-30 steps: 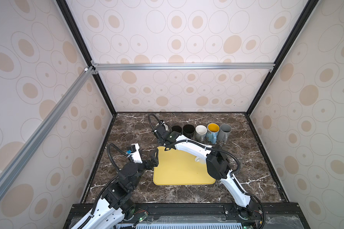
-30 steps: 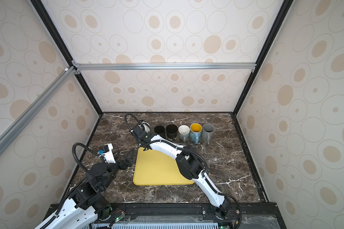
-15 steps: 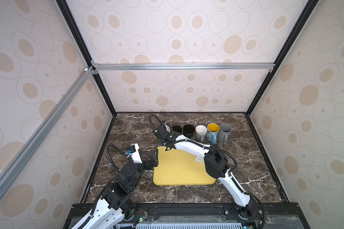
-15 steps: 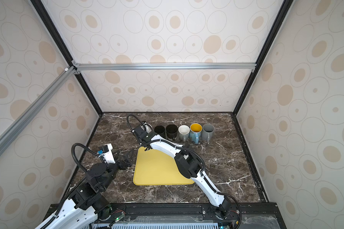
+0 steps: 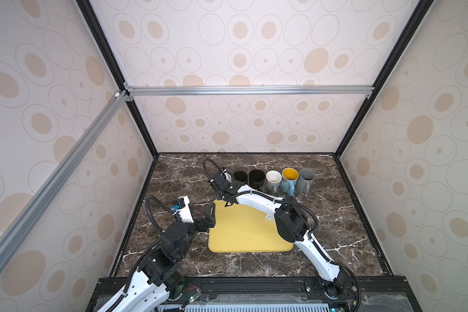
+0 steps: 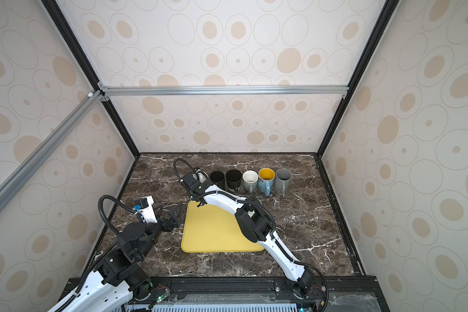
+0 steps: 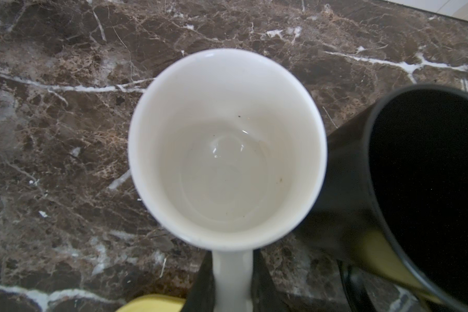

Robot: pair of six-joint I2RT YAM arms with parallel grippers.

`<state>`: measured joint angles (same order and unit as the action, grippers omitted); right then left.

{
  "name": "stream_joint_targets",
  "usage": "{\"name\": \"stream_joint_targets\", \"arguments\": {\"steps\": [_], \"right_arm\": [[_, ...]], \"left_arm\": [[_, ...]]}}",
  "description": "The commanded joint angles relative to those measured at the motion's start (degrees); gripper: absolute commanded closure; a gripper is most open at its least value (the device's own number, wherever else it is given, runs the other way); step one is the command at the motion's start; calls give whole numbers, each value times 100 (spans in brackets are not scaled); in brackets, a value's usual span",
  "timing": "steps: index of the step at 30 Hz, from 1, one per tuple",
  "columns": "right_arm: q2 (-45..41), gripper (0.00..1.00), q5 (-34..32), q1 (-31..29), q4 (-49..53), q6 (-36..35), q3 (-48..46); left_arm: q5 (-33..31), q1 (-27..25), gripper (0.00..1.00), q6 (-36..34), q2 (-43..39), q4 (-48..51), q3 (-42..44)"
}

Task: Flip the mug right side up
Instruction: 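Lower the upright white mug at the end of the mug row with the right gripper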

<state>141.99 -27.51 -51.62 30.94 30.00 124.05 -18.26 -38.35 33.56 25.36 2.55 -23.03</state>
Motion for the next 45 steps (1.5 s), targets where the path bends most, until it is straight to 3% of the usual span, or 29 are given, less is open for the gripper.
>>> {"name": "stream_joint_targets", "arguments": {"steps": [1,7,19,33,45], "right_arm": [[45,100,-220,31,-134,161,269],[22,90,-259,31,-87,295,247],[-301,55,-75,29,-370,454,-218],[-999,44,288,35,-902,451,-867],[-1876,41,366,-58,-1352,261,-1382]], "left_arm": [[-20,22,0,-95,-4,62,-15],[-30,15,0,-100,-3,18,26],[77,24,0,-61,32,-59,52],[157,23,0,-78,230,-174,-38],[222,26,0,-122,451,-297,-123]]}}
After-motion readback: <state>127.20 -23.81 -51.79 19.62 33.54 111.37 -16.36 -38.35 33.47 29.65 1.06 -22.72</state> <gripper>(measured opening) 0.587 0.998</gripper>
